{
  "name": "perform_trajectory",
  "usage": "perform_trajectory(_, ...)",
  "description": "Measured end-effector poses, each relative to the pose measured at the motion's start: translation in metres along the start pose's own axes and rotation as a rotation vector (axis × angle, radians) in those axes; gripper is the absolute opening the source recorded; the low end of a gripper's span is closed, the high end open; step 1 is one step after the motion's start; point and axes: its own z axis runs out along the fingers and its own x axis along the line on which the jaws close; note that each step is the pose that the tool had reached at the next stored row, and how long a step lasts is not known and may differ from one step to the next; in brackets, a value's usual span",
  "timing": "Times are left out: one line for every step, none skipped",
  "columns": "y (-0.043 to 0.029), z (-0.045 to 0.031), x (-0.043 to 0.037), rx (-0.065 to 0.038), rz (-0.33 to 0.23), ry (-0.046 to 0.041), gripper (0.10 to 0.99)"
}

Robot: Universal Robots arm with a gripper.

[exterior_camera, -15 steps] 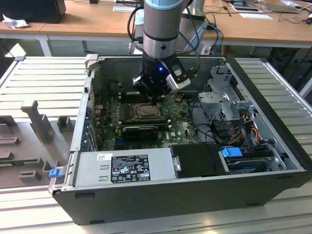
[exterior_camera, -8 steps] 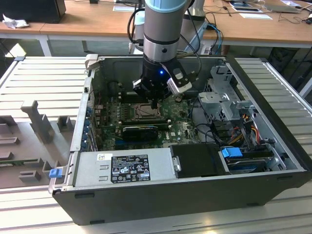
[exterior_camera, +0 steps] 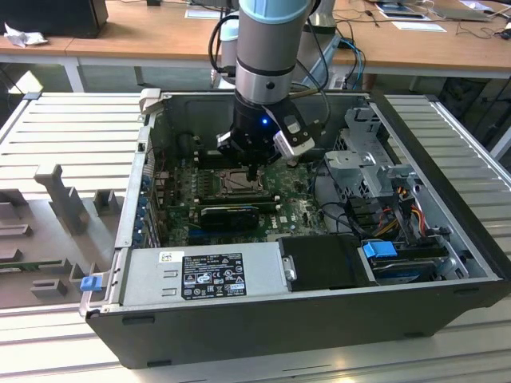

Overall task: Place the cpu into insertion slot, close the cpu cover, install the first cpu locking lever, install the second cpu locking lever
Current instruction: 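Install the second cpu locking lever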

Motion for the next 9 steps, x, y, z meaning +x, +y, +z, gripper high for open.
perform_trajectory(-0.0011, 0.0002, 0.0000, -0.001, 0.000, 0.0028, 0.106)
perform_trajectory(-0.0022, 0.0003, -0.0005, -0.002, 0.001, 0.0062, 0.106)
perform_trajectory(-0.0034, 0.0003, -0.0010, -0.002, 0.001, 0.0100, 0.106)
perform_trajectory(-0.0044, 0.0002, -0.0010, -0.002, 0.001, 0.0101, 0.106)
perform_trajectory(-0.0061, 0.0002, -0.0008, -0.002, 0.001, 0.0102, 0.106)
perform_trajectory(-0.0091, 0.0000, -0.0007, -0.002, 0.001, 0.0102, 0.106)
perform_trajectory(-0.0130, -0.0002, -0.0004, -0.002, 0.001, 0.0102, 0.106)
perform_trajectory(-0.0147, -0.0002, -0.0001, -0.002, 0.001, 0.0102, 0.106)
perform_trajectory(-0.0163, -0.0001, 0.0001, -0.002, 0.000, 0.0103, 0.106)
